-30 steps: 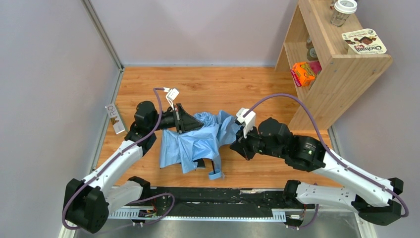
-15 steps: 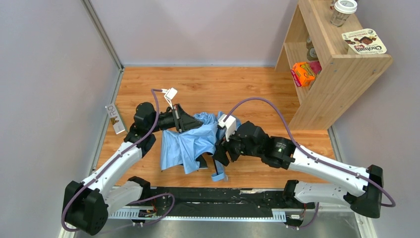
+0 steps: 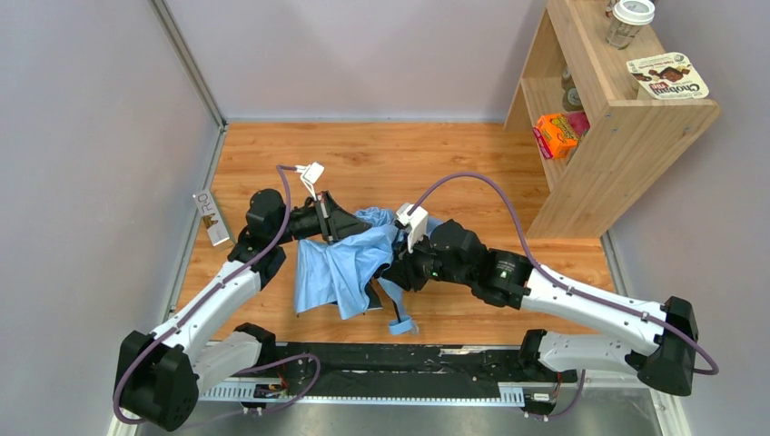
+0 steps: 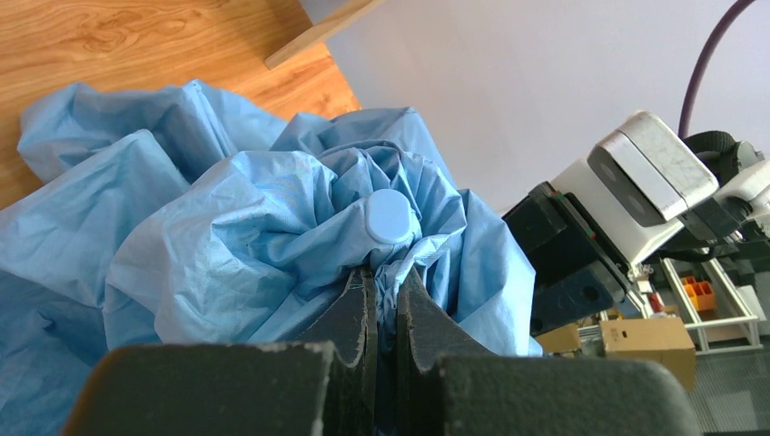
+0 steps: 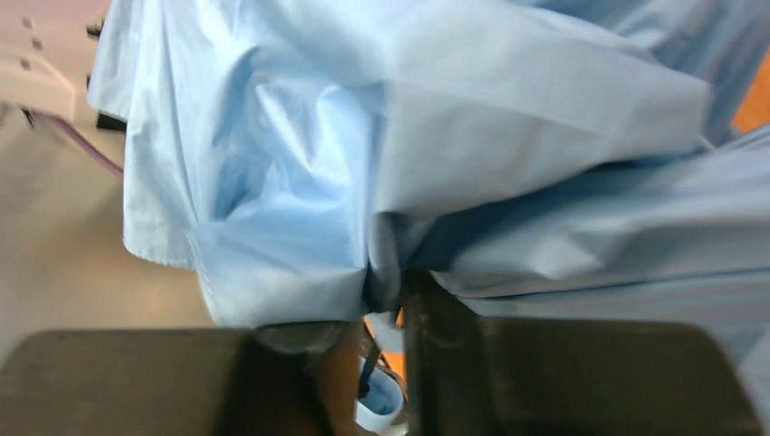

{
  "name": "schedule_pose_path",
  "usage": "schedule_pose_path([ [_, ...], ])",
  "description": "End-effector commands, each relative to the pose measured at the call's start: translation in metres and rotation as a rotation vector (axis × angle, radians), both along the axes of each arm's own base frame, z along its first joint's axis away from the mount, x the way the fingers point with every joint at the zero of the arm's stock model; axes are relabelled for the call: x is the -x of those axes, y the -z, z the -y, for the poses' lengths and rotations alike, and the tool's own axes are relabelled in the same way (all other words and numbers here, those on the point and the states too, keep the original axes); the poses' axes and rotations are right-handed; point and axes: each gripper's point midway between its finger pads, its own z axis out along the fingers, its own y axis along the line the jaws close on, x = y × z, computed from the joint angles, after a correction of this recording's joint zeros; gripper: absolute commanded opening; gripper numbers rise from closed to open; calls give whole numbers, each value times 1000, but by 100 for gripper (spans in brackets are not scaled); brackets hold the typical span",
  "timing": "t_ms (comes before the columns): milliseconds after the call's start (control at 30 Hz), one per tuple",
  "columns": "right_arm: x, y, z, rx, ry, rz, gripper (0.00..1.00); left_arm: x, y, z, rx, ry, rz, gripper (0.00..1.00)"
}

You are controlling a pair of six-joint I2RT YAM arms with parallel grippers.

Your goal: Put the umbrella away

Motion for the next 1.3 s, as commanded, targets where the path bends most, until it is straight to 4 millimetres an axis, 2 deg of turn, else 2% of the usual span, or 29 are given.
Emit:
schedule_pose_path([
  [0,-8,-25,-6,-92,67,11,7,-2,-21,-1,46,-12,55,0],
  [67,-9,-23,3,-46,97,2,0,-4,-18,-2,28,-18,51,0],
  [133,-11,-22,17,22,124,13,0,-7,-10,-5,-15,-36,53,0],
  [167,-11,-21,27,68,140,16,0,-9,1,-9,-61,-59,37,0],
  [200,-14,-23,38,103,165,30,0,-11,1,-10,-81,-70,52,0],
  [233,-18,-27,50,142,197,52,0,-13,12,-13,-133,-89,45,0],
  [300,-27,-36,71,201,239,119,0,-16,22,-18,-193,-111,39,0],
  [367,-40,-44,86,230,274,154,0,-16,25,-20,-212,-117,39,0],
  [433,-51,-48,92,244,273,166,0,-14,27,-19,-202,-112,24,0],
  [567,-95,-38,112,316,394,175,0,-11,20,-18,-170,-105,24,0],
  [667,-114,-32,105,291,398,177,0,-6,12,-17,-133,-97,46,0],
  [800,-149,-13,126,410,535,183,0,2,2,-17,-95,-74,94,0],
  [833,-157,-6,130,438,558,178,0,4,4,-17,-89,-71,91,0],
  [867,-164,-4,134,455,585,177,0,6,-3,-17,-67,-71,126,0],
  [900,-169,-1,136,473,607,175,0,9,1,-17,-57,-66,112,0],
  [1000,-187,4,145,513,667,189,0,14,-6,-16,-17,-45,141,0],
  [1100,-199,17,132,503,635,174,0,18,-9,-13,23,-15,140,0],
  [1167,-204,33,119,501,584,130,0,21,-13,-12,49,0,154,0],
  [1267,-203,52,105,499,532,51,0,24,-21,-10,84,19,180,0],
])
